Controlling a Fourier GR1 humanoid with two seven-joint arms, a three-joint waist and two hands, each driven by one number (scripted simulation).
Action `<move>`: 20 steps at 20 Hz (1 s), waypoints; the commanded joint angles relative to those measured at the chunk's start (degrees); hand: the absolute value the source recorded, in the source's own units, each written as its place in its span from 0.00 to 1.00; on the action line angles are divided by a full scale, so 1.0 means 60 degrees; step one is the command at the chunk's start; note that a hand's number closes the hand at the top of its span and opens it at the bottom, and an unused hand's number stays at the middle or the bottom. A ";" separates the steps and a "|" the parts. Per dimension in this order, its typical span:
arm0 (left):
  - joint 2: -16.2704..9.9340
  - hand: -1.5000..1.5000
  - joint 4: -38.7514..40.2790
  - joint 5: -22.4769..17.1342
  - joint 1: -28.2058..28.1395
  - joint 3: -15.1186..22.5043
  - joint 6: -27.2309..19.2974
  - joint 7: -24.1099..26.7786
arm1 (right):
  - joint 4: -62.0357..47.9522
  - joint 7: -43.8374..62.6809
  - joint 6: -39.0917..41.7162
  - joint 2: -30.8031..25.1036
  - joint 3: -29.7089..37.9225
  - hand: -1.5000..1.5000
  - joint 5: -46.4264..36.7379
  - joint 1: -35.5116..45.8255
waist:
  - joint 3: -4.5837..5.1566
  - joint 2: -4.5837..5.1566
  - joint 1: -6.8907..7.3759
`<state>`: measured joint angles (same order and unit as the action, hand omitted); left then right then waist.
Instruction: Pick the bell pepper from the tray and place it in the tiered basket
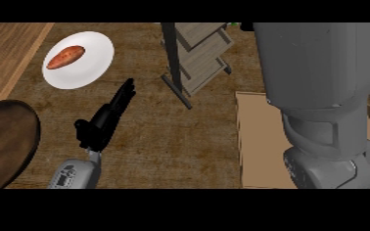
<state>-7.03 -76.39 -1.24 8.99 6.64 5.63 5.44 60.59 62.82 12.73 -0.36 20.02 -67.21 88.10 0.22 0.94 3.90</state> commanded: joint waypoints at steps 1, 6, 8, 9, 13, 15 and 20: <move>0.0131 0.50 0.0334 -0.0003 0.0090 -0.0091 -0.0070 0.0186 | -0.1624 0.0673 -0.1673 0.0057 0.0594 1.00 0.0134 0.0754 | -0.0004 0.0029 -0.0081; 0.0281 0.50 0.0134 0.0165 0.0356 0.0112 -0.0168 -0.0018 | -0.2990 0.0471 -0.3226 0.0056 0.1103 1.00 0.0649 0.1234 | -0.0004 0.0049 0.0051; 0.0014 0.50 0.0183 -0.0012 0.0299 -0.0154 0.0021 0.0035 | -0.3436 0.0587 -0.3569 0.0057 0.1437 1.00 0.0779 0.1574 | -0.0002 0.0049 0.0074; 0.0000 0.50 -0.0087 0.0065 0.0459 -0.0057 -0.0037 -0.0371 | -0.3624 0.0434 -0.3902 0.0057 0.1592 1.00 0.0936 0.1473 | -0.0009 0.0047 0.0111; -0.0097 0.50 0.0075 -0.0035 0.0095 -0.0078 0.0196 -0.0113 | -0.3582 0.1402 -0.4699 0.0057 0.2754 0.00 0.1664 0.1594 | -0.0010 -0.0011 0.0057; 0.0014 0.50 0.0270 -0.0044 0.0135 -0.0089 0.0163 -0.0035 | -0.3808 0.1195 -0.5068 0.0058 0.3098 0.00 0.2051 0.1763 | -0.0009 0.0000 -0.0001; 0.0179 0.50 0.0110 0.0202 0.0025 0.0048 -0.0128 0.0000 | -0.4217 0.0739 -0.6783 0.0058 0.2933 0.00 0.1603 0.2046 | -0.0010 -0.0049 -0.0121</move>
<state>-6.58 -75.25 -1.08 9.90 6.19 5.89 5.33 36.67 61.66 -17.49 -0.22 37.09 -57.02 98.93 0.18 0.86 3.78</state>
